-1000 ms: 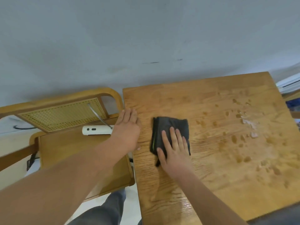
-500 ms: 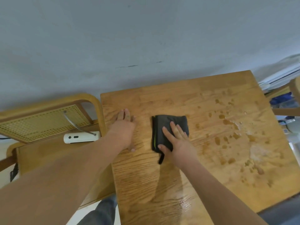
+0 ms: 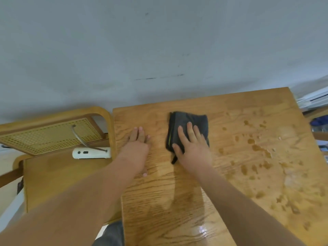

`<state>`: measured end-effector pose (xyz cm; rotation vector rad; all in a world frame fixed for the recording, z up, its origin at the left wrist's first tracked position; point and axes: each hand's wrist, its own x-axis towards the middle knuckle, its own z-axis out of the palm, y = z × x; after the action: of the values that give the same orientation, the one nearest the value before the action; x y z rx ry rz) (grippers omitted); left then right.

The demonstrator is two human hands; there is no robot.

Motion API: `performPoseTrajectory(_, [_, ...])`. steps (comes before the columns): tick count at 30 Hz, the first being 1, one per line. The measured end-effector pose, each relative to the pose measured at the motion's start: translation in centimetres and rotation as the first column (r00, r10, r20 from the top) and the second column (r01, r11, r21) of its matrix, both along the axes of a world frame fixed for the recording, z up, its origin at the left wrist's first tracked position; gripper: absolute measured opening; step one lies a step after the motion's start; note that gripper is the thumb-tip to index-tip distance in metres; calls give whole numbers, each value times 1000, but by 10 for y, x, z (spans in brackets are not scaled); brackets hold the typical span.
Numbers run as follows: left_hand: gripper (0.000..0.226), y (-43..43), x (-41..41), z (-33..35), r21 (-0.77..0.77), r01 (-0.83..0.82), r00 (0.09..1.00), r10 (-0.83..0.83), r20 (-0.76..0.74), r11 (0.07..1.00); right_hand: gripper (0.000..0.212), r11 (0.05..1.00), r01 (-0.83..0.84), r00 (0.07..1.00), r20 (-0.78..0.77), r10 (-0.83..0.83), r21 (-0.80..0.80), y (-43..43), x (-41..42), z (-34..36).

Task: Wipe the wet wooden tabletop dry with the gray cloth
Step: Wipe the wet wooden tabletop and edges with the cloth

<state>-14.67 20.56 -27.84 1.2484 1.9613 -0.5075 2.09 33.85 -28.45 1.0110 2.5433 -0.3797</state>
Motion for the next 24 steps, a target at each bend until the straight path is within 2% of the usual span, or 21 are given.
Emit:
performPoseTrajectory(4, [133,-18,-10,1,115,-55,996,45,83,992,67,985,-173,985,-7,172,-25,-55,37,-5])
performPoseTrajectory(6, [132,-17,-9,4,100,-26,997,18,73,995,68,979,-203,979,-17,203,-11,-55,42,-5])
performPoseTrajectory(9, [134,-3,-7,8,24,1,1000,-1,31,1000,70,969,-235,972,-12,234,-80,-24,31,2])
performPoseTrajectory(11, [135,5,-5,10,-30,9,1000,-8,15,1000,71,974,-199,980,-11,199,-111,11,11,7])
performPoseTrajectory(16, [139,11,4,7,-130,14,1000,-16,-16,991,75,988,68,997,-39,-74,-136,88,-51,1])
performPoseTrajectory(20, [140,14,6,6,-130,24,999,-29,-38,991,72,998,59,997,-43,-60,-38,79,-43,-6])
performPoseTrajectory(24, [140,6,5,2,-91,29,999,-32,-36,995,68,1000,12,1000,-10,-12,1,11,21,0])
